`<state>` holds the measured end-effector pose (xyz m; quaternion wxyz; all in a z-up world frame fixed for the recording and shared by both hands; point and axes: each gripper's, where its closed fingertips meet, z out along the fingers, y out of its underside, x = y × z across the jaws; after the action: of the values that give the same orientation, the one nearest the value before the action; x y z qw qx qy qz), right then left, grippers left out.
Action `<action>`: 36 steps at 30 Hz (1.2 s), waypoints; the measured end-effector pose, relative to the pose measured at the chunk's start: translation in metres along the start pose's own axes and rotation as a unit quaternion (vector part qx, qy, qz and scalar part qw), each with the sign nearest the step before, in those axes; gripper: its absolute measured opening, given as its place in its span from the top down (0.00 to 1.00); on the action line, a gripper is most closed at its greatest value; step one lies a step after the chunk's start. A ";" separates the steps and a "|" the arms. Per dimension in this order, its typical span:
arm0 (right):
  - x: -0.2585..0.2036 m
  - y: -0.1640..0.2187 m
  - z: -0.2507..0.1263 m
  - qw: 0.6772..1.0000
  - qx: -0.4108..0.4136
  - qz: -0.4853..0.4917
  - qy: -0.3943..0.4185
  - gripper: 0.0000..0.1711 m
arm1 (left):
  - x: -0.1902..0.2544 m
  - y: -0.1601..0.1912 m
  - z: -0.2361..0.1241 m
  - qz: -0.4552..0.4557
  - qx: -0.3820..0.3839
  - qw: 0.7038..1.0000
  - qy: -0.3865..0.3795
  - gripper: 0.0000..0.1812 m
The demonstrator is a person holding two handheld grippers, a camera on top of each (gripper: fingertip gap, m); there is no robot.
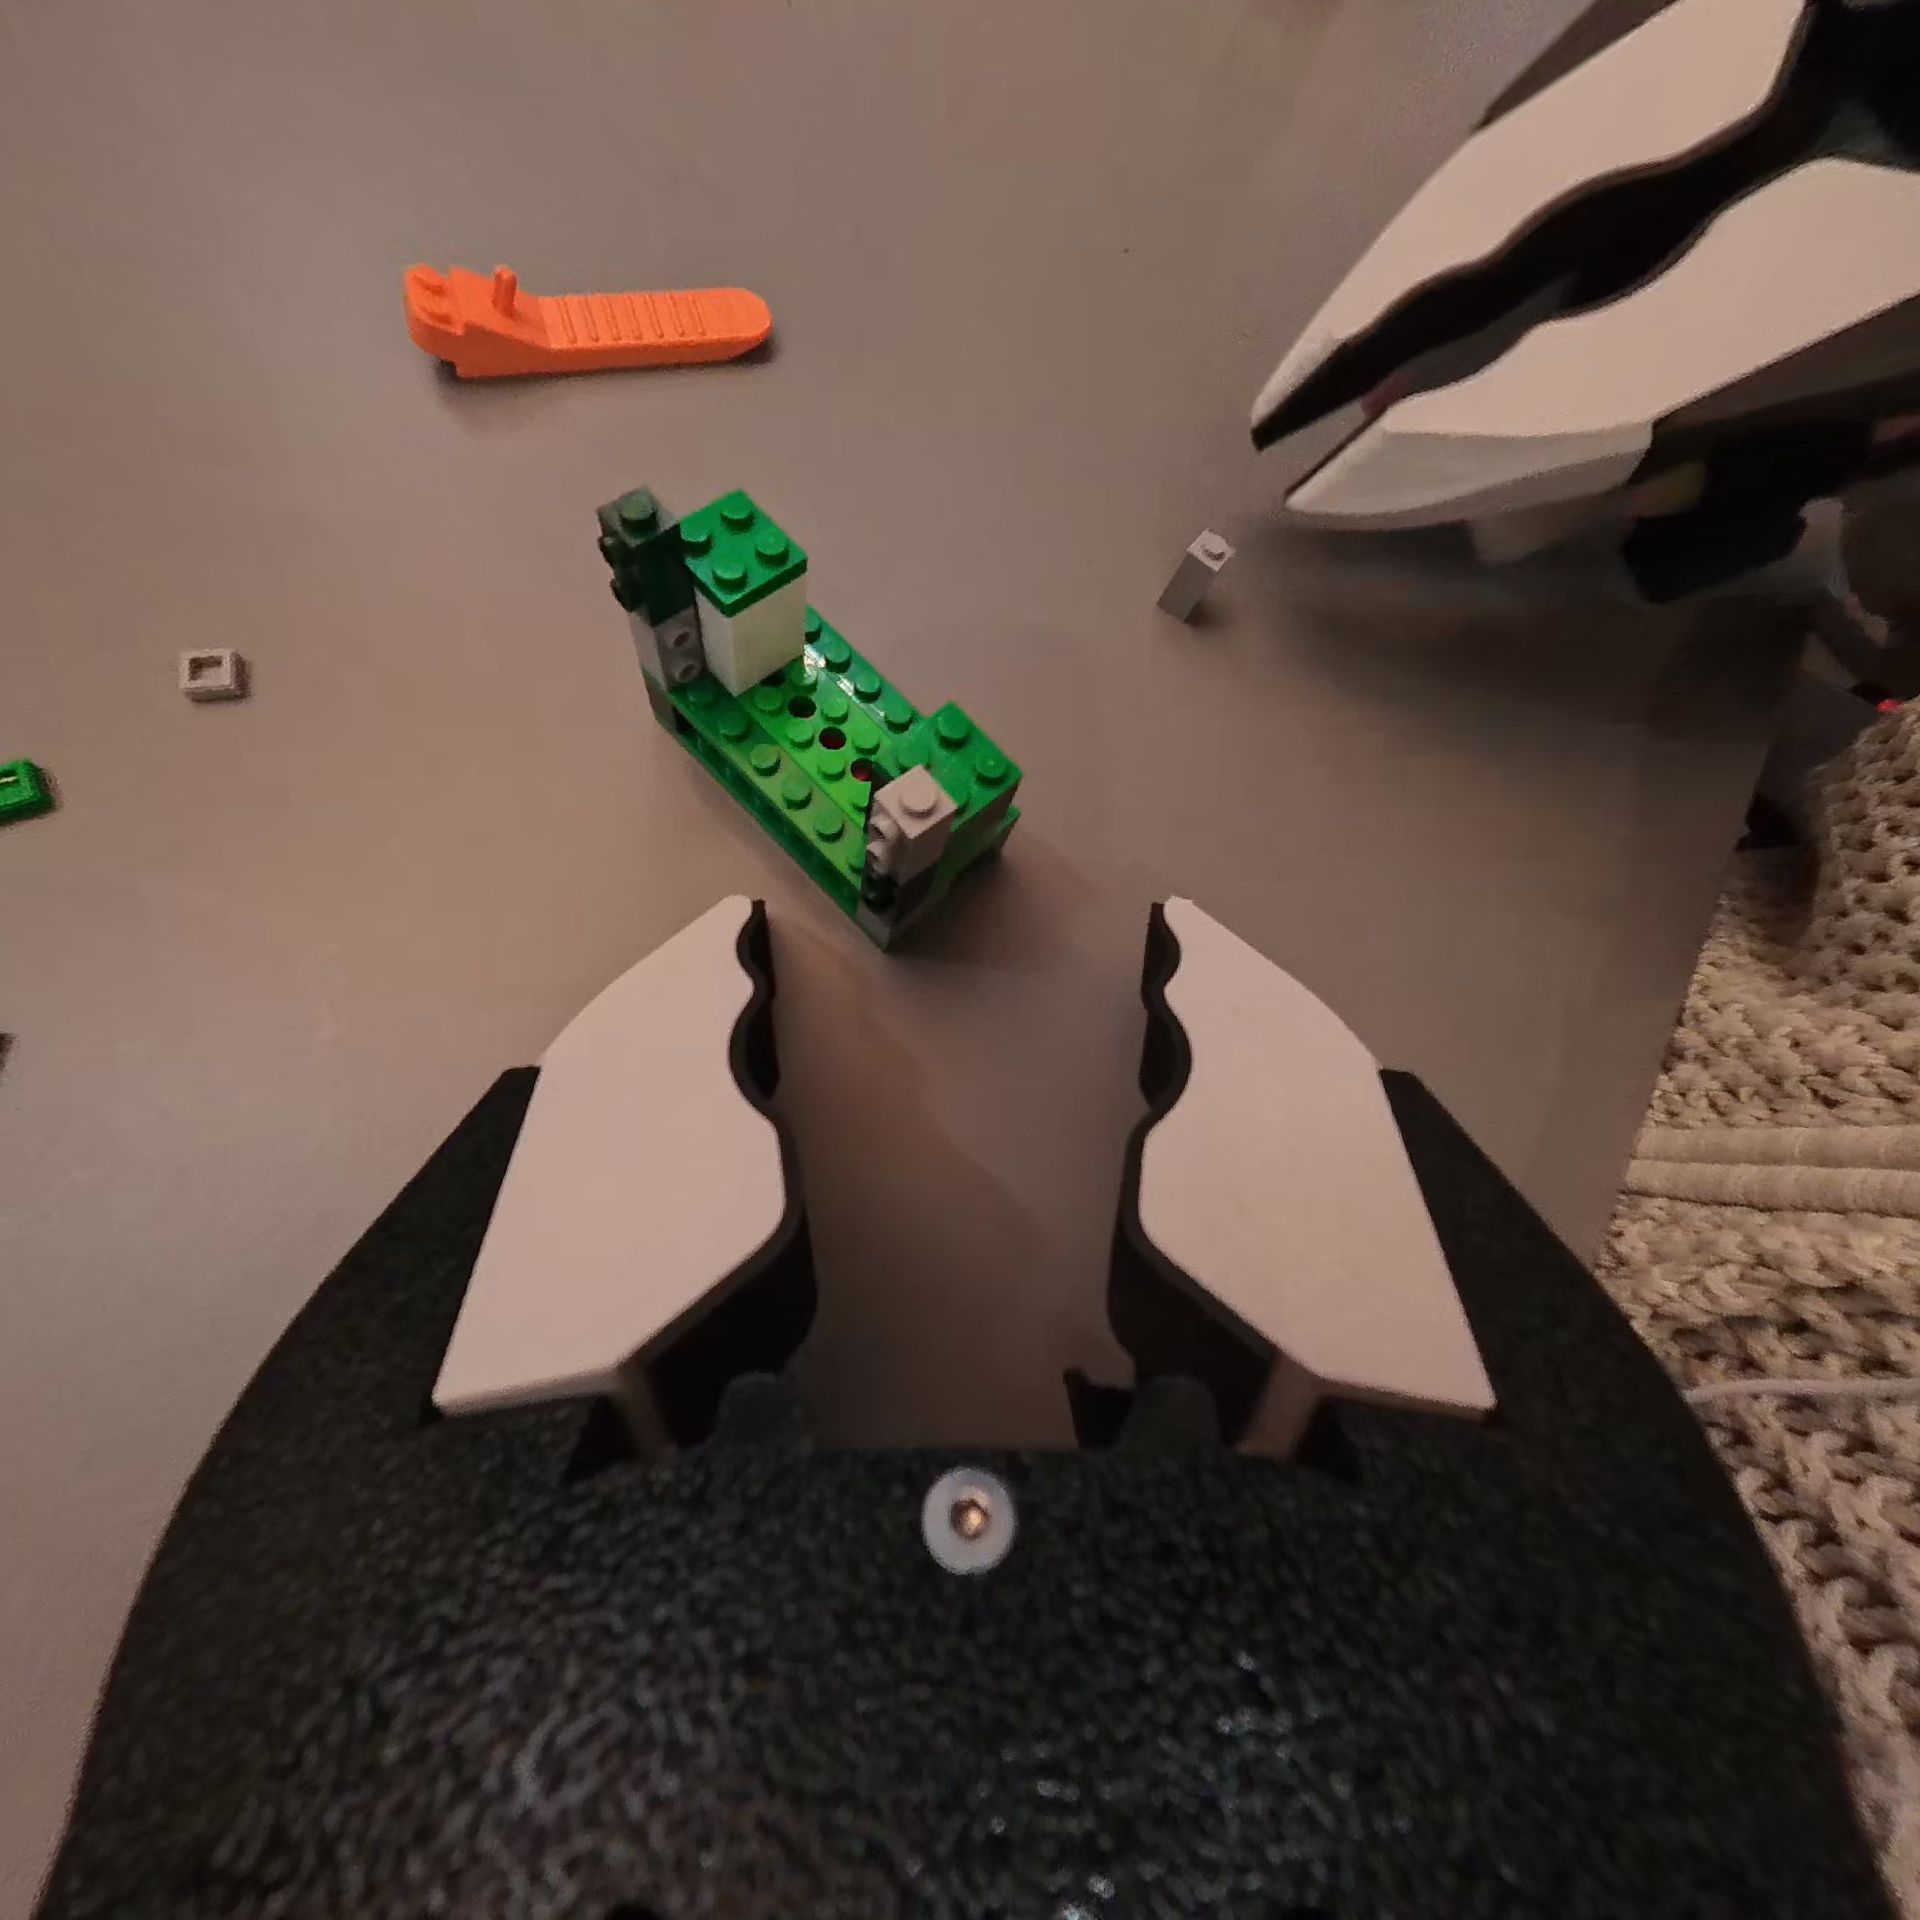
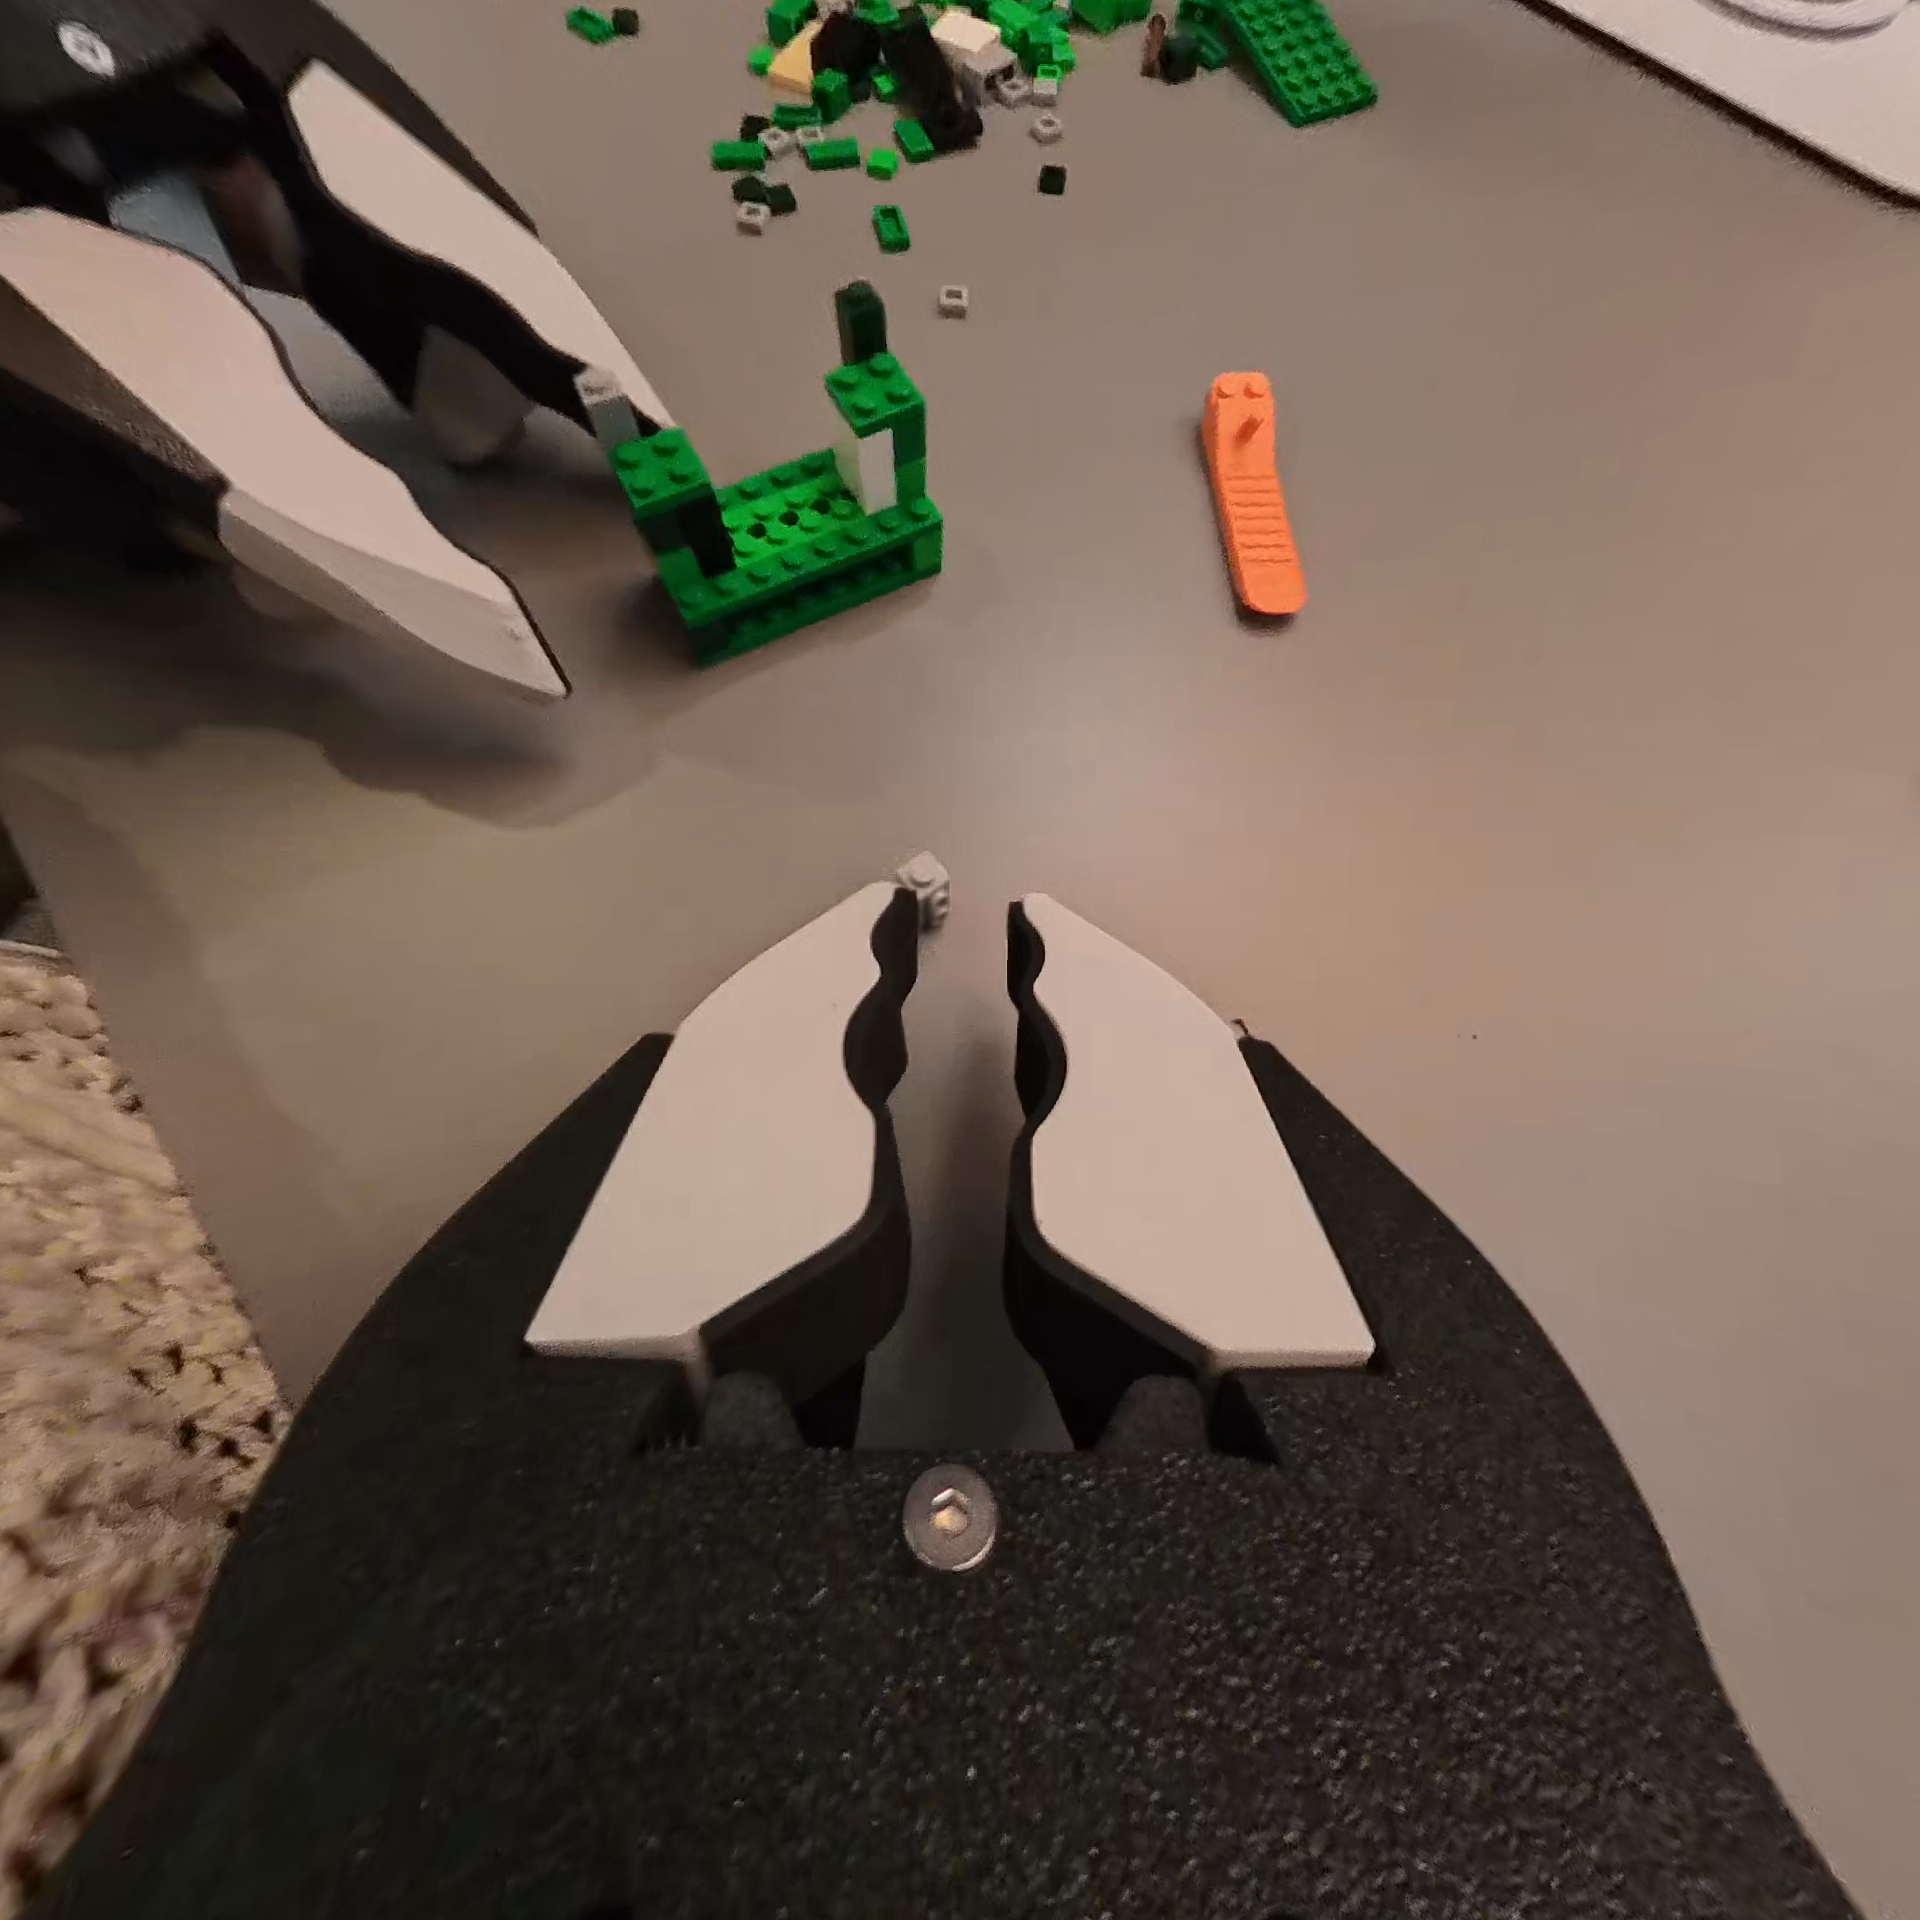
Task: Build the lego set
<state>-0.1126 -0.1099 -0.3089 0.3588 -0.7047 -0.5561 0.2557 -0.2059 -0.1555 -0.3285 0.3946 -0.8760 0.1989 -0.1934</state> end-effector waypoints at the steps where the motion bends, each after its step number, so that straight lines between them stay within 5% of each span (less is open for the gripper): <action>1: 0.000 0.001 0.001 1.000 -0.006 -0.014 0.015 0.91 | 0.000 0.000 0.000 0.001 0.000 1.000 0.000 0.62; 25: -0.003 0.004 0.014 0.990 -0.053 0.031 0.130 0.89 | 0.010 0.002 0.002 0.038 -0.012 0.999 0.009 0.62; 36: -0.019 -0.009 0.021 0.997 -0.016 -0.059 0.056 0.94 | 0.010 0.001 0.001 0.022 -0.007 1.000 0.021 0.63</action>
<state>-0.1382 -0.1224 -0.3156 0.3923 -0.6898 -0.5795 0.1856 -0.1971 -0.1602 -0.3279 0.3885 -0.8697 0.2278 -0.2018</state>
